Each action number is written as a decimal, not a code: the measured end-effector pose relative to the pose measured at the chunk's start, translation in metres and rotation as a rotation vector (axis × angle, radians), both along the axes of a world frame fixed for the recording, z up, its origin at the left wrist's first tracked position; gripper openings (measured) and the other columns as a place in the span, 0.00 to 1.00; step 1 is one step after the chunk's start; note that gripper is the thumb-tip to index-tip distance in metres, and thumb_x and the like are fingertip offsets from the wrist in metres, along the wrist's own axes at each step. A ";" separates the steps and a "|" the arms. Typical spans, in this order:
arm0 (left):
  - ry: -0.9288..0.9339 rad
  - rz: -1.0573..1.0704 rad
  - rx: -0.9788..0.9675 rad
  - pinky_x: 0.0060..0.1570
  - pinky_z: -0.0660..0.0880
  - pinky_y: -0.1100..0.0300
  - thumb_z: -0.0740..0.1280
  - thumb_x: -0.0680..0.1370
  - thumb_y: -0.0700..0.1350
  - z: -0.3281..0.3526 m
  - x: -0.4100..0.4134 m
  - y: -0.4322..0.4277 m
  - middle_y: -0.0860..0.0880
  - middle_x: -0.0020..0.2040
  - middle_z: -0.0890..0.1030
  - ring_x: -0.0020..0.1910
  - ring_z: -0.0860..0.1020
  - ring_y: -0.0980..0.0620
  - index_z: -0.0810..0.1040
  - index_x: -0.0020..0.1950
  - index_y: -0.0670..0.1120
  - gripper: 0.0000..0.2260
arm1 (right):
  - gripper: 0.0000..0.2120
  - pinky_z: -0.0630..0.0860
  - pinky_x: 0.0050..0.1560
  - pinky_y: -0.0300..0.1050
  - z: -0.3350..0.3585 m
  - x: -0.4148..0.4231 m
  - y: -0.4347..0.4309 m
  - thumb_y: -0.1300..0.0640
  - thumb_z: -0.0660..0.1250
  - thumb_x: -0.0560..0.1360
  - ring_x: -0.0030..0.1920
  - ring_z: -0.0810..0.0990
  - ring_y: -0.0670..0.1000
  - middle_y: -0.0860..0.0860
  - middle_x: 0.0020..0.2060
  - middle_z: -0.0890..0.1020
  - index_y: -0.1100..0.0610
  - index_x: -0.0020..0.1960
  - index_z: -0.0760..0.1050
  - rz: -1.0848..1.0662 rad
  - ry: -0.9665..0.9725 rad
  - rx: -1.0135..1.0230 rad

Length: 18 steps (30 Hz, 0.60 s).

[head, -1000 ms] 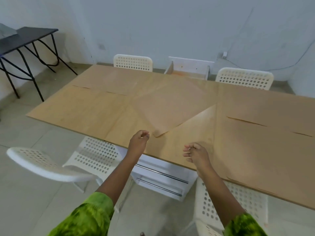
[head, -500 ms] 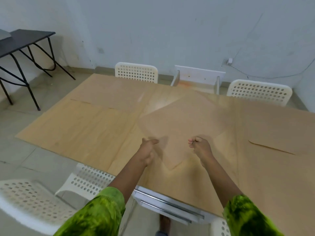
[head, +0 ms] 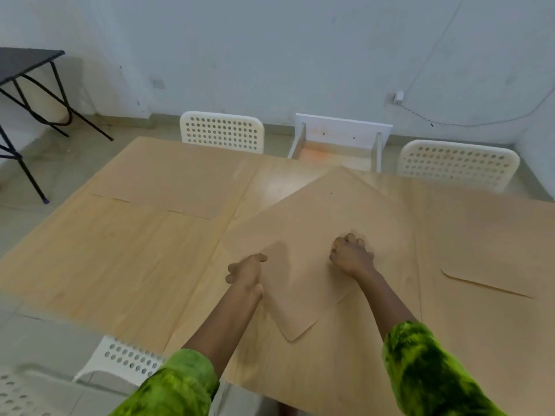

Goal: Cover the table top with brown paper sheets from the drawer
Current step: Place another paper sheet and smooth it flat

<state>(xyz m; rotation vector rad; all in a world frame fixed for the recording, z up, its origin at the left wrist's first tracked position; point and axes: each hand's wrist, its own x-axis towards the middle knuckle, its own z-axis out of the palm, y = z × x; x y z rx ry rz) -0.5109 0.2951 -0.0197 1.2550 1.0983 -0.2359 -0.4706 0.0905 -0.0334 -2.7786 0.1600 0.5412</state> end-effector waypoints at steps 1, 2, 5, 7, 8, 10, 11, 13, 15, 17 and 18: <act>0.025 0.012 0.065 0.51 0.74 0.52 0.72 0.69 0.43 0.000 0.002 0.000 0.43 0.64 0.64 0.59 0.70 0.42 0.61 0.67 0.40 0.31 | 0.16 0.66 0.59 0.54 0.001 0.000 0.000 0.53 0.56 0.77 0.65 0.64 0.57 0.55 0.64 0.67 0.55 0.62 0.70 -0.006 0.005 0.009; 0.032 0.025 0.080 0.56 0.73 0.50 0.73 0.67 0.44 -0.001 0.004 0.001 0.42 0.65 0.63 0.59 0.69 0.41 0.61 0.66 0.42 0.32 | 0.15 0.66 0.59 0.54 0.000 0.000 0.000 0.54 0.56 0.76 0.65 0.64 0.57 0.55 0.64 0.67 0.55 0.62 0.70 -0.011 0.001 0.013; 0.006 0.079 -0.014 0.57 0.73 0.48 0.73 0.63 0.43 0.005 0.010 0.001 0.42 0.65 0.66 0.56 0.70 0.42 0.60 0.59 0.47 0.30 | 0.15 0.65 0.60 0.54 0.000 -0.001 0.002 0.54 0.55 0.77 0.65 0.64 0.57 0.55 0.65 0.67 0.55 0.62 0.69 -0.026 -0.002 0.009; -0.039 0.134 -0.065 0.53 0.72 0.53 0.72 0.67 0.40 0.009 0.012 0.002 0.46 0.63 0.67 0.54 0.70 0.45 0.61 0.62 0.43 0.28 | 0.16 0.65 0.61 0.54 -0.001 -0.002 0.003 0.54 0.55 0.77 0.65 0.64 0.57 0.55 0.65 0.66 0.55 0.63 0.68 -0.022 -0.001 0.011; -0.064 0.141 -0.109 0.50 0.70 0.55 0.70 0.70 0.38 0.006 0.013 0.003 0.47 0.60 0.69 0.53 0.70 0.47 0.63 0.63 0.41 0.26 | 0.16 0.65 0.61 0.54 -0.002 -0.002 0.003 0.54 0.55 0.77 0.66 0.64 0.57 0.55 0.65 0.66 0.55 0.64 0.68 -0.019 -0.002 0.013; -0.139 0.073 -0.207 0.44 0.73 0.58 0.68 0.73 0.37 0.011 0.009 0.001 0.47 0.52 0.74 0.46 0.74 0.49 0.73 0.56 0.39 0.12 | 0.16 0.65 0.61 0.54 -0.001 0.000 0.002 0.55 0.55 0.77 0.66 0.64 0.57 0.55 0.65 0.67 0.55 0.63 0.69 -0.025 0.001 0.027; -0.189 0.024 -0.247 0.39 0.76 0.58 0.67 0.74 0.37 0.016 0.006 -0.001 0.47 0.48 0.77 0.43 0.75 0.49 0.76 0.50 0.40 0.06 | 0.15 0.65 0.61 0.53 -0.001 0.001 0.002 0.55 0.55 0.77 0.66 0.64 0.56 0.55 0.64 0.67 0.54 0.62 0.71 -0.036 0.007 0.045; -0.296 -0.041 -0.183 0.33 0.76 0.59 0.66 0.74 0.36 0.017 0.005 -0.002 0.46 0.45 0.79 0.40 0.77 0.49 0.75 0.46 0.42 0.03 | 0.14 0.66 0.61 0.53 0.001 0.006 -0.001 0.56 0.56 0.77 0.66 0.65 0.56 0.54 0.63 0.69 0.55 0.60 0.73 -0.077 0.008 0.098; -0.418 -0.137 0.089 0.35 0.75 0.58 0.63 0.74 0.33 0.016 0.006 0.002 0.47 0.42 0.80 0.40 0.78 0.47 0.75 0.43 0.44 0.07 | 0.14 0.67 0.62 0.52 0.002 0.015 -0.007 0.58 0.57 0.76 0.64 0.68 0.57 0.56 0.61 0.72 0.56 0.58 0.75 -0.133 -0.010 0.169; -0.516 -0.261 0.312 0.40 0.77 0.51 0.61 0.72 0.33 0.013 0.008 0.010 0.44 0.43 0.82 0.43 0.80 0.43 0.77 0.43 0.44 0.08 | 0.13 0.70 0.62 0.53 0.003 0.025 -0.013 0.59 0.57 0.75 0.61 0.72 0.59 0.58 0.60 0.74 0.58 0.56 0.76 -0.217 -0.052 0.226; -0.560 -0.309 0.339 0.43 0.78 0.49 0.61 0.73 0.33 0.014 0.009 0.015 0.44 0.44 0.82 0.45 0.81 0.43 0.78 0.45 0.45 0.10 | 0.13 0.70 0.62 0.53 0.003 0.030 -0.017 0.59 0.57 0.75 0.61 0.72 0.61 0.59 0.60 0.74 0.59 0.56 0.76 -0.265 -0.074 0.232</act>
